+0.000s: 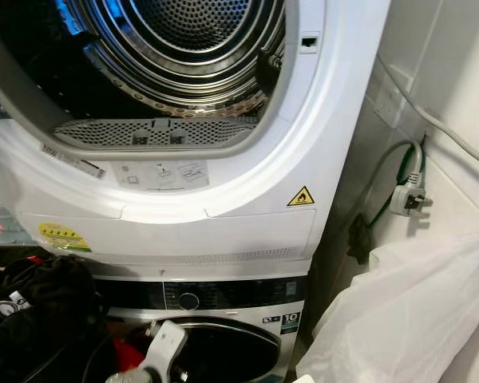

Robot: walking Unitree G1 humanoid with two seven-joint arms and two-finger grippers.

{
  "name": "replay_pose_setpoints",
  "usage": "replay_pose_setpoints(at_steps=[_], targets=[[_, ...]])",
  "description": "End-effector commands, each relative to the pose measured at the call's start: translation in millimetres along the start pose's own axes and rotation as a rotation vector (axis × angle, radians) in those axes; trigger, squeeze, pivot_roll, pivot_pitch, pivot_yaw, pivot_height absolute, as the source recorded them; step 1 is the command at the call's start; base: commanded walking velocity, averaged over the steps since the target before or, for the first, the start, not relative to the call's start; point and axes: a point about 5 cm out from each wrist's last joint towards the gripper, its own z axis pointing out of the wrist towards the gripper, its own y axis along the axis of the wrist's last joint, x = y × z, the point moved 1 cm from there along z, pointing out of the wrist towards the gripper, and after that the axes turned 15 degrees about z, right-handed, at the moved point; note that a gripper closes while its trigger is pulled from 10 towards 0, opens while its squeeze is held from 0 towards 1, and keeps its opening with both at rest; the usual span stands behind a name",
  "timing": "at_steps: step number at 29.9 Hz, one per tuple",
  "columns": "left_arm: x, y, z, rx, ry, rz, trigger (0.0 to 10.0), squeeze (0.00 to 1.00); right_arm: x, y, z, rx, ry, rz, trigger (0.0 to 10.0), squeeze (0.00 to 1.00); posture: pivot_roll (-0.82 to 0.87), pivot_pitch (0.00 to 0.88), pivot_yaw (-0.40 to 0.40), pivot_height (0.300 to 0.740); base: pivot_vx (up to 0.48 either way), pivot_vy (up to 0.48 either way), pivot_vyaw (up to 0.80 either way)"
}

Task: Clothes washing

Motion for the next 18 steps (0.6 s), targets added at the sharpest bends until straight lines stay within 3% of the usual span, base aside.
replay_pose_setpoints(at_steps=[1, 2, 6, 7, 10, 15, 18], targets=[[-7.5, -18.5, -15.9, 0.016, -0.05, 0.001, 10.0, 0.0, 3.7, -5.3, 0.0, 0.011, 0.01, 0.009, 10.0, 0.0, -0.04, 0.0, 0.082, 0.74, 0.0, 0.0, 0.0], [-11.3, -17.0, -24.7, -0.033, -0.061, -0.001, 10.0, 0.0, 4.2, -8.8, -0.4, 0.016, 0.011, 0.013, 10.0, 0.0, -0.04, 0.0, 0.085, 0.74, 0.0, 0.0, 0.0], [-13.2, -5.4, -36.5, -0.12, -0.05, 0.026, 10.0, 0.0, 3.8, -13.4, -1.2, 0.025, 0.009, 0.017, 10.0, 0.0, -0.04, 0.0, 0.088, 0.74, 0.0, 0.0, 0.0], [-11.5, 17.2, -48.9, -0.218, -0.004, 0.077, 10.0, 0.0, 3.1, -17.3, -2.0, 0.033, 0.008, 0.017, 10.0, 0.0, -0.03, 0.0, 0.088, 0.74, 0.0, 0.0, 0.0], [-12.6, 45.7, -63.4, -0.31, 0.048, 0.142, 10.0, 0.0, 2.0, -20.8, -2.9, 0.04, 0.007, 0.012, 10.0, 0.0, -0.02, 0.0, 0.089, 0.74, 0.0, 0.0, 0.0], [-5.7, 71.2, -90.7, -0.369, 0.283, 0.183, 10.0, 0.0, 1.1, -23.7, -3.7, 0.047, 0.007, 0.014, 10.0, 0.0, 0.0, 0.0, 0.089, 0.74, 0.0, 0.0, 0.0], [1.8, 74.8, -111.4, -0.338, 0.472, 0.252, 10.0, 0.0, 3.2, -26.2, -3.6, 0.054, 0.011, 0.014, 10.0, 0.0, 0.01, 0.0, 0.086, 0.74, 0.0, 0.0, 0.0]])
